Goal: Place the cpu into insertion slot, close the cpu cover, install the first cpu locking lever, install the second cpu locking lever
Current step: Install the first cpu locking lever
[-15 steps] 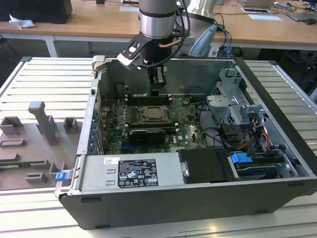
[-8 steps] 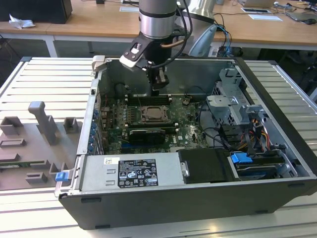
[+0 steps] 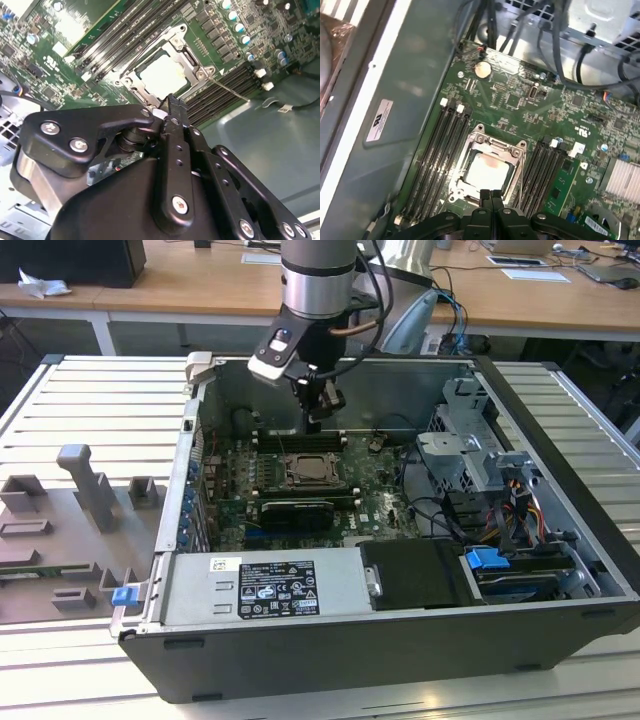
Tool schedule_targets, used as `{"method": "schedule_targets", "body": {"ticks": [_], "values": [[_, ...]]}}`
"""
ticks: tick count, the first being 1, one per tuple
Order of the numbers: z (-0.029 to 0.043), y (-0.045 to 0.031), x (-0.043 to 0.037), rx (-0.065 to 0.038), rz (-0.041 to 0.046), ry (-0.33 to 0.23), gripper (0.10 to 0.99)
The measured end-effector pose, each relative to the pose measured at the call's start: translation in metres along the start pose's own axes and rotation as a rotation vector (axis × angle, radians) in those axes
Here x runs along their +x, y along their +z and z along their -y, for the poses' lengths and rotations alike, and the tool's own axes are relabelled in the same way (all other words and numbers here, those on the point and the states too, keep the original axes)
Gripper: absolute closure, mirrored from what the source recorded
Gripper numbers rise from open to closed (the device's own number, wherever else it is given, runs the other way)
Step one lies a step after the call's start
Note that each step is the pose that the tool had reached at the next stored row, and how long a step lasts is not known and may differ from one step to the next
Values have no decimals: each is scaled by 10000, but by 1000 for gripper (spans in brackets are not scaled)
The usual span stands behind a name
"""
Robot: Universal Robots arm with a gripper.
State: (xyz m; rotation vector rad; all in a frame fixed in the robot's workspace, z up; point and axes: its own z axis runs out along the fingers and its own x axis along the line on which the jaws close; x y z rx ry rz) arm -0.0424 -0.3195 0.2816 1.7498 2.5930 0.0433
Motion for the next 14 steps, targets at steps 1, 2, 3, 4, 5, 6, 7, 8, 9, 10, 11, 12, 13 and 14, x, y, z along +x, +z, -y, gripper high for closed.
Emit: {"method": "schedule_targets", "body": {"ticks": [1, 2, 3, 4, 5, 6, 7, 8, 9, 10, 11, 12, 13, 14], "values": [[0, 0, 0, 1, -3, -108, 980], [0, 0, 0, 1, -10, -320, 980], [0, 0, 0, 3, -14, -493, 980], [0, 0, 0, 3, -18, -616, 980], [0, 0, 0, 3, -22, -732, 980], [0, 0, 0, 4, -26, -864, 980], [0, 0, 0, 5, -29, -969, 980], [0, 0, 0, 5, -34, -1142, 980], [0, 0, 0, 6, -39, -1289, 980], [0, 0, 0, 7, -43, -1428, 980], [0, 0, 0, 7, -46, -1529, 980], [0, 0, 0, 8, -50, -1648, 980], [0, 0, 0, 8, -54, -1787, 980], [0, 0, 0, 9, -57, -1889, 980]]}}
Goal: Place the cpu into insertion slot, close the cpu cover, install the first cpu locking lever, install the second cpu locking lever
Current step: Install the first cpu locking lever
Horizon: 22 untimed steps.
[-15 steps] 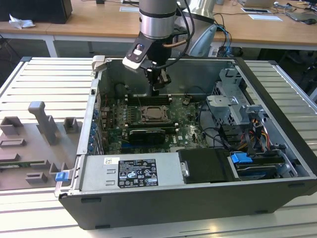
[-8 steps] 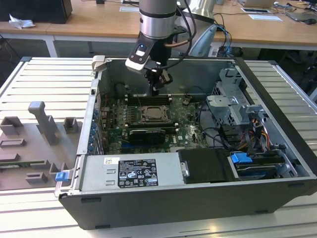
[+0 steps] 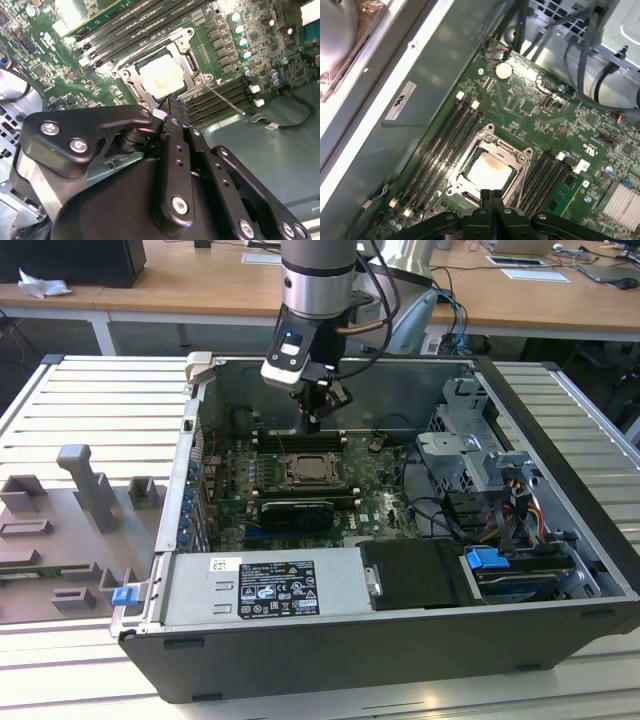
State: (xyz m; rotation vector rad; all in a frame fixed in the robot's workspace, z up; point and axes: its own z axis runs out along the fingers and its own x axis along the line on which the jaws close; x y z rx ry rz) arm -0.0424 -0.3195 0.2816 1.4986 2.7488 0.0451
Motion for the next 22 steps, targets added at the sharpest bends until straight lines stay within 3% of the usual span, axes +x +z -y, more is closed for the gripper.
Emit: {"method": "schedule_targets", "body": {"ticks": [7, 12, 22], "values": [[0, 0, 0, 3, -23, -758, 980], [0, 1, 0, 7, -49, -1635, 980], [0, 4, 0, 18, -121, -3998, 980]]}}
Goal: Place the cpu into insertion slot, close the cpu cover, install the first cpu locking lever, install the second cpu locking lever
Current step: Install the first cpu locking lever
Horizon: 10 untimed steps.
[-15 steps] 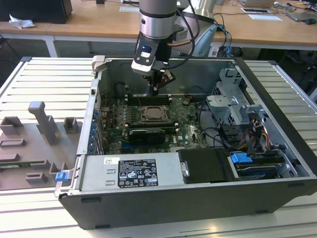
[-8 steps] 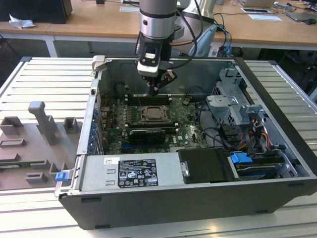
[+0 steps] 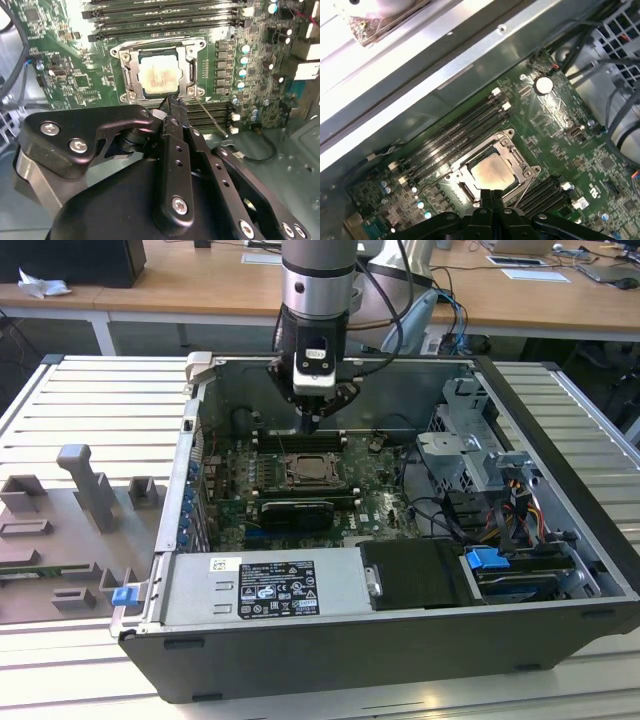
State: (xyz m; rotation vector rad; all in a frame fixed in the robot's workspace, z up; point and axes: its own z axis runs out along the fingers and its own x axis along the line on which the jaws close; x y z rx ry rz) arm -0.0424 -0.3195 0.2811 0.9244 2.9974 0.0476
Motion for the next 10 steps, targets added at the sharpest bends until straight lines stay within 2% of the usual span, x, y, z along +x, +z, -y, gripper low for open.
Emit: {"method": "schedule_targets", "body": {"ticks": [5, 8, 10], "values": [[0, 0, 0, 4, -23, -769, 980], [2, 0, 3, 10, -62, -2026, 980], [2, 0, 3, 13, -75, -2459, 980]]}}
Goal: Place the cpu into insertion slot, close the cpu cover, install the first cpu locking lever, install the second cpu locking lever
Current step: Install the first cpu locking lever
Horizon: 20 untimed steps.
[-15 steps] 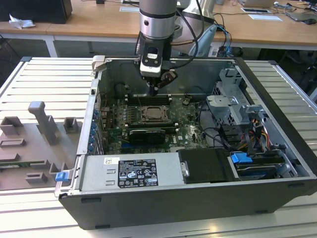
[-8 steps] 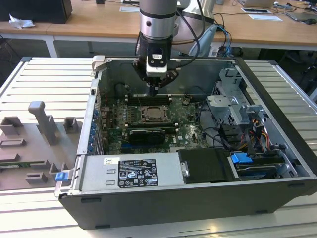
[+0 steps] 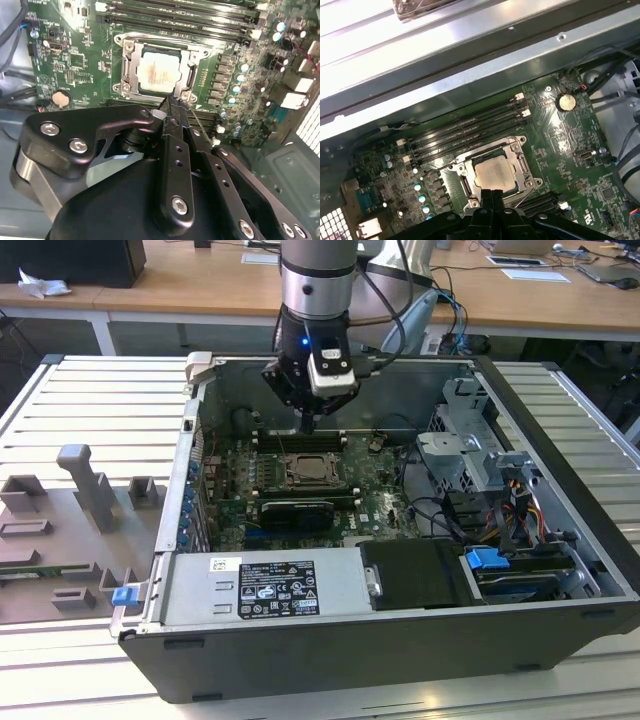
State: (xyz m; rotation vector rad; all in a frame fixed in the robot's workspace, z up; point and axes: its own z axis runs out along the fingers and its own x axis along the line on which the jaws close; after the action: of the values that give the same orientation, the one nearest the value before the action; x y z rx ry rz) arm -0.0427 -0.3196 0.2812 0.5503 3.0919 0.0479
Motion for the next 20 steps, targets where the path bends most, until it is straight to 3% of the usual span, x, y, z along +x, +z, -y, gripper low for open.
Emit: {"method": "schedule_targets", "body": {"ticks": [4, 13, 20], "values": [[0, 1, 0, 2, -18, -604, 980], [0, 1, 0, 5, -40, -1339, 980], [0, 1, 0, 11, -75, -2486, 980]]}}
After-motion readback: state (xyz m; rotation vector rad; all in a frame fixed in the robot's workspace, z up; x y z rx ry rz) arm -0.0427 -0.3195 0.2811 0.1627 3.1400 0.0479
